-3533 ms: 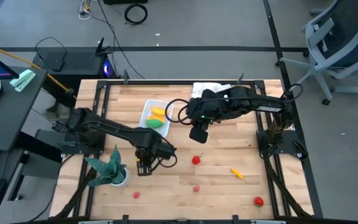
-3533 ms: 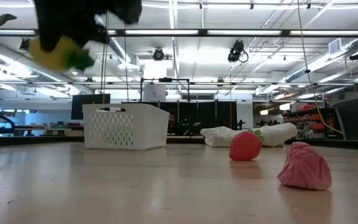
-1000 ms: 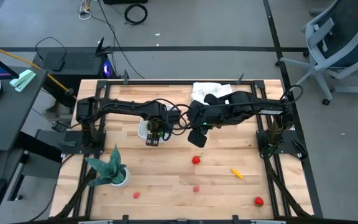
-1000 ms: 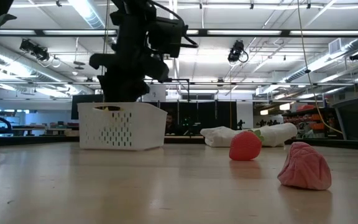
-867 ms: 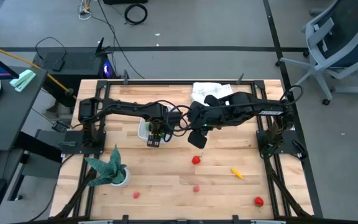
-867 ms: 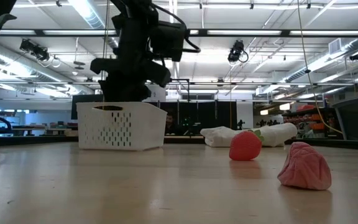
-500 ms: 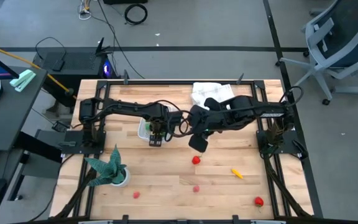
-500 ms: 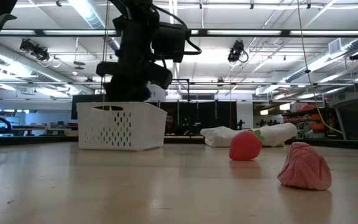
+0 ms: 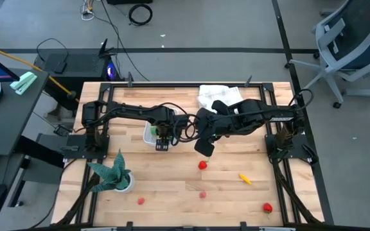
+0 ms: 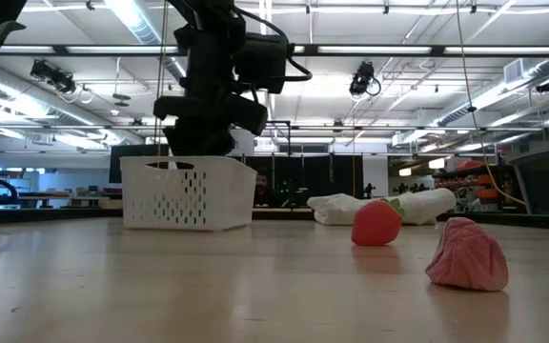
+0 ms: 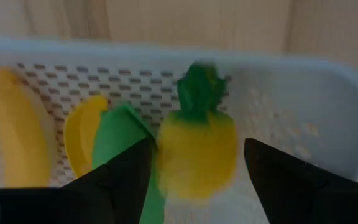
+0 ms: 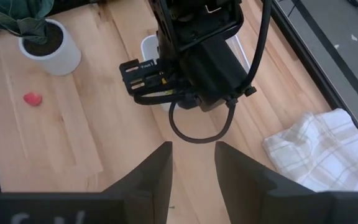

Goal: Pick and placing Produce into tupperware
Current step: Put the pineapple into the white basket, then put the top strawberry into the white basket

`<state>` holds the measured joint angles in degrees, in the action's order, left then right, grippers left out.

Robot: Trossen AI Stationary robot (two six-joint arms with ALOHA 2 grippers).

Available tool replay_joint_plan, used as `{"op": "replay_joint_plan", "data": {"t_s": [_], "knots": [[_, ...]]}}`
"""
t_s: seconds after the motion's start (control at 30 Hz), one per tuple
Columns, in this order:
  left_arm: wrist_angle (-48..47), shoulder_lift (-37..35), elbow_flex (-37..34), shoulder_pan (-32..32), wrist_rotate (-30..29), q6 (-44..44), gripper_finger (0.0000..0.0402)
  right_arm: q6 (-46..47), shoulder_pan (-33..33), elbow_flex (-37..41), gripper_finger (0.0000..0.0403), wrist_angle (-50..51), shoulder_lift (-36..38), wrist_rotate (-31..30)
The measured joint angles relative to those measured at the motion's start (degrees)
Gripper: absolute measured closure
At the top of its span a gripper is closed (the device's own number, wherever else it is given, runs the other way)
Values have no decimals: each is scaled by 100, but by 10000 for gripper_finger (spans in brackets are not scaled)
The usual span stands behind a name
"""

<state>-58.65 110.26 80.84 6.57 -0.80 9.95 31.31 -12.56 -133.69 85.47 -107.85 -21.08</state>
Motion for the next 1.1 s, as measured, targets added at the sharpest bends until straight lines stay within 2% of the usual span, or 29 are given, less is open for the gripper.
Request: {"op": "replay_joint_plan", "data": {"t_s": [0.3,0.43,0.53,0.83,0.93,1.03,1.1], "knots": [[272,0,0,0,0,-114,89,-119,0,0,274,2,0,2],[153,0,4,-45,2,-728,86,-276,0,0,274,4,0,0],[-343,2,214,-100,244,-1074,92,-260,0,0,274,27,0,-90],[-2985,2,2060,-326,396,-1380,108,-415,4,2,274,194,2,-234],[-3091,-22,2667,-516,473,-1890,108,-202,7,32,274,263,7,-234],[-3132,-109,3208,-776,1019,-2702,108,-35,5,301,274,446,17,-172],[-3126,-118,3521,-1006,1129,-2959,108,17,7,628,274,446,17,47]]}}
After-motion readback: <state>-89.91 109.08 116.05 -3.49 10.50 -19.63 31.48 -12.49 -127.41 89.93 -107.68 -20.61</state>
